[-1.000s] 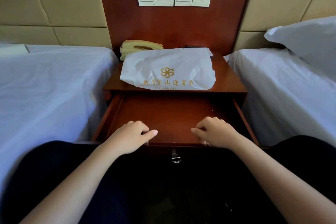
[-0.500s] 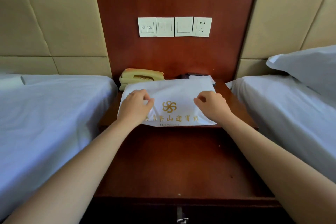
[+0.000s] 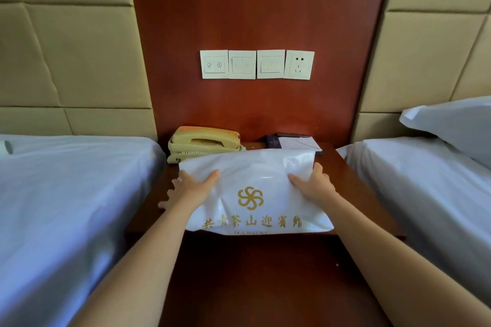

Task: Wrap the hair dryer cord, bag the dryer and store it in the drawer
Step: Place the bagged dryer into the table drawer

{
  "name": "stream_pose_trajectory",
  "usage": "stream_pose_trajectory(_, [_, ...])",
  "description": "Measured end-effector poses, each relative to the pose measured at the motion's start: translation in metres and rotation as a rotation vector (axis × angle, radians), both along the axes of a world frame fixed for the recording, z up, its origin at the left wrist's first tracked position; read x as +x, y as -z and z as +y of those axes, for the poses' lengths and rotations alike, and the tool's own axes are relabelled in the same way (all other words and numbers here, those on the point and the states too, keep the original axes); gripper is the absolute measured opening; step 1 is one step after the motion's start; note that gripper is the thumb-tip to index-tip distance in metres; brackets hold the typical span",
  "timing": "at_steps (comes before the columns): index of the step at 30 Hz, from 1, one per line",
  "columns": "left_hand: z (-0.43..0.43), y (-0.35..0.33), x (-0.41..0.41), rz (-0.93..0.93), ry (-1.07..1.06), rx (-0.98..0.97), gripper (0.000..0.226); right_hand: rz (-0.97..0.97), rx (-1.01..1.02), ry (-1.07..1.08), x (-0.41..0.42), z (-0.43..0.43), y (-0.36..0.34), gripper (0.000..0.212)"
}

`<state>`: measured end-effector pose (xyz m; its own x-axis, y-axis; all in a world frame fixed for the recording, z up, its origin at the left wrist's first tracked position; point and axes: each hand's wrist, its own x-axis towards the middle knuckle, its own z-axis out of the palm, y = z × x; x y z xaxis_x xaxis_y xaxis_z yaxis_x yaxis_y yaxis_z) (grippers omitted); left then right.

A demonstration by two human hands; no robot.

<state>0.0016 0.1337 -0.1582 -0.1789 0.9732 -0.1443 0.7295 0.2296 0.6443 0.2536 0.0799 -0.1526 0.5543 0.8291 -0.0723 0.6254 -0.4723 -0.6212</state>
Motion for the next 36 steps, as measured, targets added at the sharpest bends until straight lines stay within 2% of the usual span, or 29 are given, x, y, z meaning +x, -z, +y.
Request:
stream_pose_trajectory(3, [0.005, 0.003, -0.003, -0.147, -0.073, -0.003, 0.128, -0.067, -0.011, 0.041, 0.004, 0.002, 0.011, 0.088])
stream_pose_trajectory(6, [0.012, -0.002, -0.007, -0.340, -0.106, -0.041, 0.132, 0.041, 0.020, 0.052, 0.007, 0.006, 0.009, 0.083])
stream_pose_trajectory(9, [0.015, -0.006, -0.009, -0.482, -0.080, -0.091, 0.130, 0.155, 0.064, 0.077, 0.007, 0.005, 0.006, 0.075])
stream_pose_trajectory(13, [0.012, -0.001, -0.009, -0.600, -0.118, -0.062, 0.110, 0.377, 0.089, 0.090, 0.008, 0.004, 0.005, 0.067])
stream_pose_trajectory(15, [0.003, 0.001, -0.011, -0.602, -0.134, -0.035, 0.103, 0.448, 0.104, 0.085, 0.008, -0.002, 0.004, 0.062])
stream_pose_trajectory(18, [-0.016, 0.002, -0.018, -0.563, -0.158, 0.037, 0.080, 0.538, 0.156, 0.064, 0.008, -0.024, 0.005, 0.044])
stream_pose_trajectory(23, [-0.063, -0.005, -0.032, -0.600, -0.090, 0.120, 0.053, 0.595, 0.268, -0.023, 0.004, -0.084, -0.010, 0.015])
stream_pose_trajectory(27, [-0.119, -0.017, -0.040, -0.648, -0.020, 0.172, 0.035, 0.631, 0.339, -0.089, 0.000, -0.137, -0.017, 0.011])
stream_pose_trajectory(30, [-0.150, -0.021, -0.048, -0.653, 0.012, 0.190, 0.034, 0.634, 0.358, -0.106, -0.005, -0.169, -0.019, 0.008])
stream_pose_trajectory(36, [-0.193, -0.010, -0.057, -0.545, 0.069, 0.123, 0.029, 0.611, 0.291, -0.111, -0.008, -0.218, -0.003, 0.007])
